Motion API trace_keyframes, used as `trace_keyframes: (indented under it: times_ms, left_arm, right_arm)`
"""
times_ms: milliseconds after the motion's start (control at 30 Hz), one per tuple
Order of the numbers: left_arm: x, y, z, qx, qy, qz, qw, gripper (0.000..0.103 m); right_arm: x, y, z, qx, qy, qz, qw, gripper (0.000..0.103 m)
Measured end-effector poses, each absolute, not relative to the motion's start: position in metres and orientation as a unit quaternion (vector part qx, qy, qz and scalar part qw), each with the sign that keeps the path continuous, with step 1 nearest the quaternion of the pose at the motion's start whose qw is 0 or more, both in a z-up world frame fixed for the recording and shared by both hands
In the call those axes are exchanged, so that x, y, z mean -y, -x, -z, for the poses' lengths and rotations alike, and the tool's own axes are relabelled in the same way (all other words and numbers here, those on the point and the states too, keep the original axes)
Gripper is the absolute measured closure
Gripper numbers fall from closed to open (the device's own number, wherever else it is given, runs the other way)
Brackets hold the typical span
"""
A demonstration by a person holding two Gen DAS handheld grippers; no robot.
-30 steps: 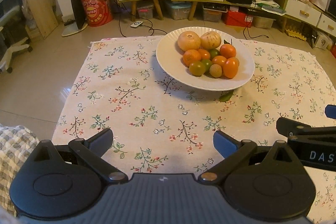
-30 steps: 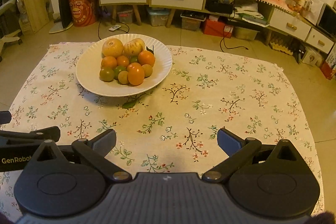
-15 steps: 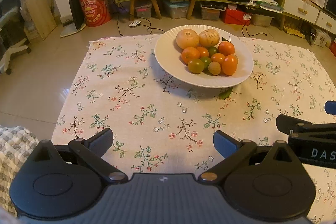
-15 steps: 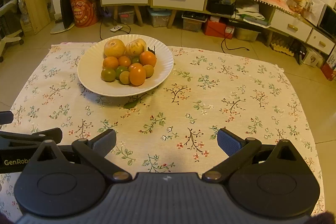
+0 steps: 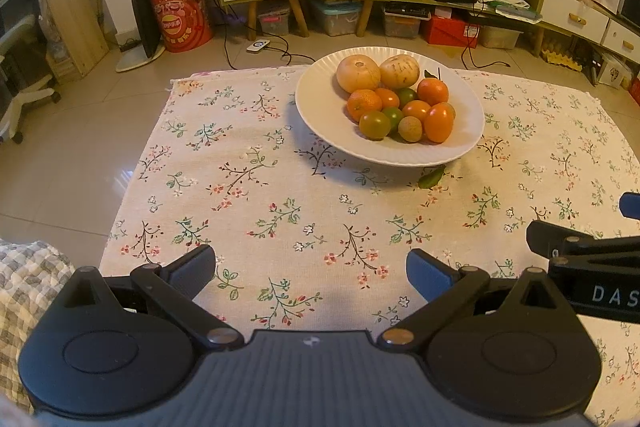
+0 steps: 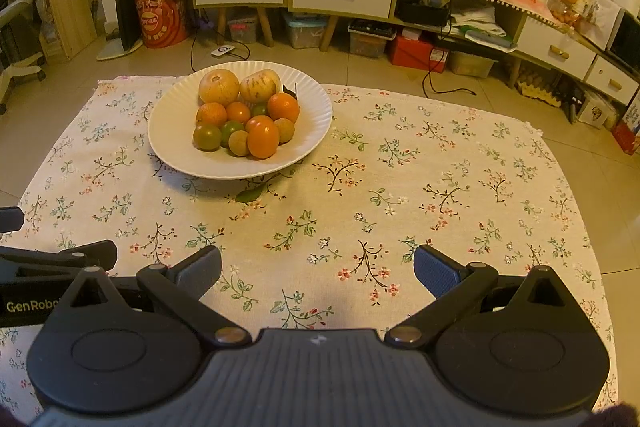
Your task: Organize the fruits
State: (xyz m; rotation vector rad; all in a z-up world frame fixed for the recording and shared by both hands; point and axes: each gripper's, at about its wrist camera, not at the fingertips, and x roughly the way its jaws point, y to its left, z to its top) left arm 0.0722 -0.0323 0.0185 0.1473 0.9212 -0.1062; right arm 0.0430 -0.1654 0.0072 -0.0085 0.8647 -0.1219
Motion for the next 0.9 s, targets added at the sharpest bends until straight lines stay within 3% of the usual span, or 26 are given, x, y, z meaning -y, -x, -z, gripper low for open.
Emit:
trace_keyframes:
  times_ms: [900]
  left_arm:
    - [0.0308, -0.0715, -0.0146, -0.449, -0.068, 0.052, 0.889, 0.015]
  right_arm:
    - [0.1661, -0.0409, -0.0048, -0.42, 0.005, 0.059, 0.905, 0.0]
